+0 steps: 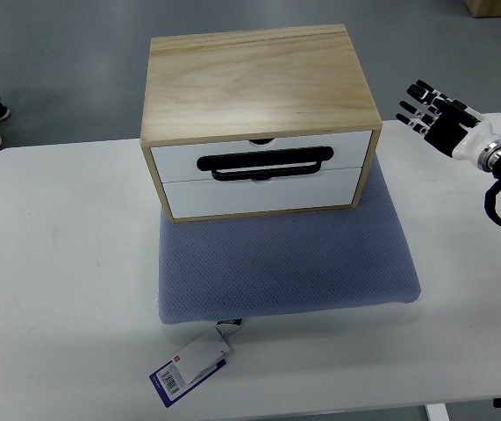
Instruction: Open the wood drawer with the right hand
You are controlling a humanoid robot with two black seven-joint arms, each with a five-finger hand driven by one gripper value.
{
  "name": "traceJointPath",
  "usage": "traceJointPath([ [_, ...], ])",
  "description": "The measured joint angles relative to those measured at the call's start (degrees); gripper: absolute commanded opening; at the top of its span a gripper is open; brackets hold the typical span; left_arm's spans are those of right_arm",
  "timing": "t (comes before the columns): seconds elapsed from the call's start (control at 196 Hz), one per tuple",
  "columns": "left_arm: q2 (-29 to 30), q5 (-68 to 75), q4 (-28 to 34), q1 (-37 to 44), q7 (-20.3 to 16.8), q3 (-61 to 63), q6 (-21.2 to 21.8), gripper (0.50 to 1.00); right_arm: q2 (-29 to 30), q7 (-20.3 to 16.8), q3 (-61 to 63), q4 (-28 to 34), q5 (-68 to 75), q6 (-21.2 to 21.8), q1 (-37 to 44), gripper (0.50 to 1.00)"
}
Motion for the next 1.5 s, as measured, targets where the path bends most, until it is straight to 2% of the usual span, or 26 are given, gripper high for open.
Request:
traceJointPath([
  [0.593,0.0,-0.02,0.45,-0.15,0.0,-0.08,0.1,1.0,-0.08,-0.07,0.04,0.0,0.17,-0.67,-0.02,0.95],
  [0.89,0.0,-0.04,0.28,-0.18,-0.02,-0.08,0.08,1.0,-1.62,-0.05,0.14,0.04,0.05,1.17,-0.86,0.95],
  [1.248,0.0,-0.03,0.35,-0.16,-0.02,-0.08,0.08,1.0,-10.44,2.71,0.08,-0.09,-4.32,4.86,-1.72,0.95],
  [1.498,0.0,0.01,0.36,-0.16,-0.01,-0.07,0.08,1.0,-17.65,3.6,0.11,-0.09,-8.03,11.58,-1.77,0.95],
])
